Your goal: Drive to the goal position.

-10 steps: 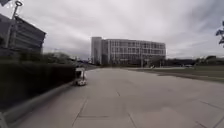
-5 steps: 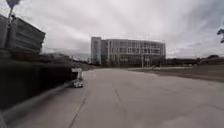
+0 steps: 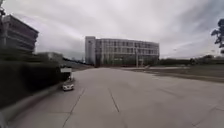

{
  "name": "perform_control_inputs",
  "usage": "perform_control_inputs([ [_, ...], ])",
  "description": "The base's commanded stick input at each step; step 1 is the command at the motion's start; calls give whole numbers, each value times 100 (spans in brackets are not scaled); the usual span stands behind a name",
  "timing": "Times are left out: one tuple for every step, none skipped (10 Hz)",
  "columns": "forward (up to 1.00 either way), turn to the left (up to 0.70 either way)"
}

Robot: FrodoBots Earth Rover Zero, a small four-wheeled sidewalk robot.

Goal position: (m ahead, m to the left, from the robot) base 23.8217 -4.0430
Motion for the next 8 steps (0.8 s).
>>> perform_control_inputs([
  [70,2],
  [70,25],
  [70,31],
  [70,35],
  [70,35],
  [70,24],
  [70,0],
  [70,0],
])
